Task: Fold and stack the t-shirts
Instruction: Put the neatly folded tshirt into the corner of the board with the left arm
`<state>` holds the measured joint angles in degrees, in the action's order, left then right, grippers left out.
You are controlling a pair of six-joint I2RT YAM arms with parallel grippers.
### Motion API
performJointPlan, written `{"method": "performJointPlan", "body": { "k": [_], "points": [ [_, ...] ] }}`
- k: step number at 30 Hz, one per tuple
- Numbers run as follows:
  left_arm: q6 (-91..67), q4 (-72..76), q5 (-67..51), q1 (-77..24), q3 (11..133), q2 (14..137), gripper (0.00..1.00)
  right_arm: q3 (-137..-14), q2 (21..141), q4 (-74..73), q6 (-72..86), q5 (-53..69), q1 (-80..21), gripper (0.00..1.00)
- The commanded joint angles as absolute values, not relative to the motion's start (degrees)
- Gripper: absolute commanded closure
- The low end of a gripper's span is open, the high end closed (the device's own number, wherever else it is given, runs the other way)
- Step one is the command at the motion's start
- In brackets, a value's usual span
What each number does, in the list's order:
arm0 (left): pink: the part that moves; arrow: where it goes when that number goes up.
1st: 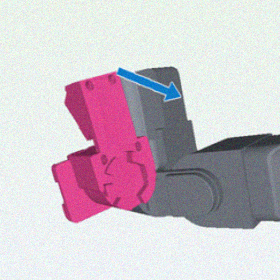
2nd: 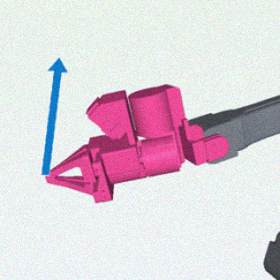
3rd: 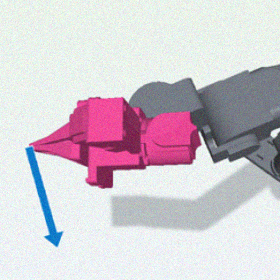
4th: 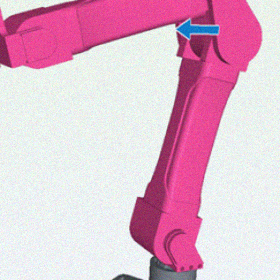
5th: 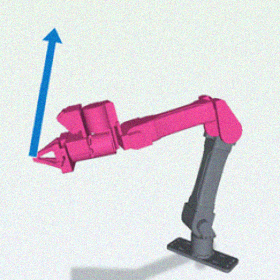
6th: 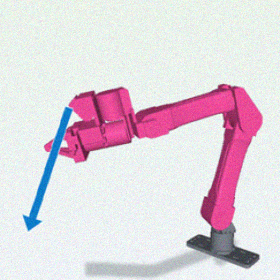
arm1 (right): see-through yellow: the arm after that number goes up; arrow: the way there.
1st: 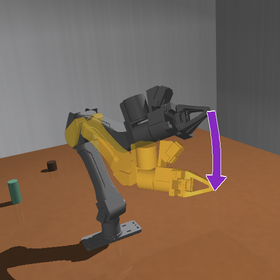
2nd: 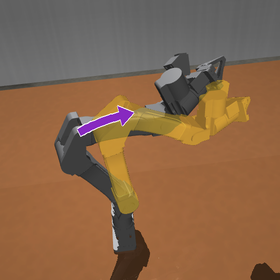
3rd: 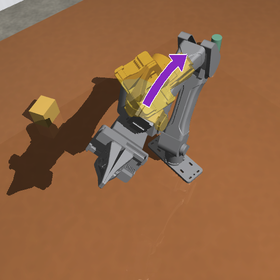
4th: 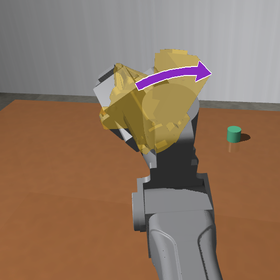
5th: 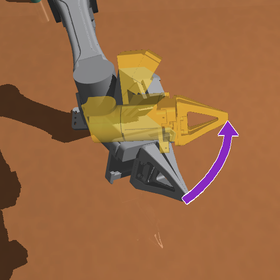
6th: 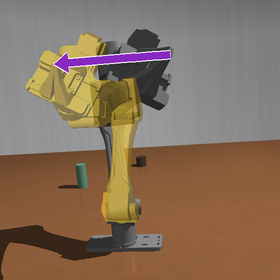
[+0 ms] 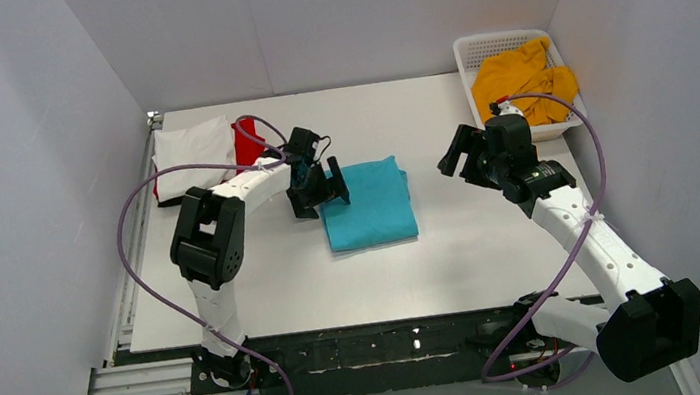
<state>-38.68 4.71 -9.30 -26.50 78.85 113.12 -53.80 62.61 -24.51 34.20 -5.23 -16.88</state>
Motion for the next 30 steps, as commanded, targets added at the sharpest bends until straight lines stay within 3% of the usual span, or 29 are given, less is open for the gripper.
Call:
{"method": "performJointPlan", "body": {
  "k": [1, 7, 13, 22, 26, 30],
  "points": [
    [-36.92, -1.29, -1.17, -29.24, 77.79, 118.20, 0.13, -53.55, 61.50, -23.03, 32.43, -7.56, -16.61, 0.12],
    [-38.84, -0.35, 1.73, -31.20, 77.84, 120.87, 0.29, -52.39, 63.45, -22.90, 32.08, -6.84, -16.35, 0.12],
    [-37.31, -3.03, 4.42, -33.77, 81.67, 123.73, 0.37, -51.39, 65.07, -22.60, 32.64, -7.82, -15.88, 0.13],
    [-36.67, -13.86, 11.14, -36.83, 89.56, 130.89, 0.74, -49.88, 64.41, -22.33, 32.72, -10.21, -14.80, 0.13],
    [-35.12, -18.98, 15.13, -38.00, 93.48, 133.19, 1.00, -48.93, 63.69, -21.78, 32.26, -10.37, -14.06, 0.13],
    [-32.10, -22.15, 18.76, -38.30, 95.71, 132.22, 1.00, -48.38, 63.46, -21.47, 31.58, -10.13, -13.33, 0.13]
  ]
}}
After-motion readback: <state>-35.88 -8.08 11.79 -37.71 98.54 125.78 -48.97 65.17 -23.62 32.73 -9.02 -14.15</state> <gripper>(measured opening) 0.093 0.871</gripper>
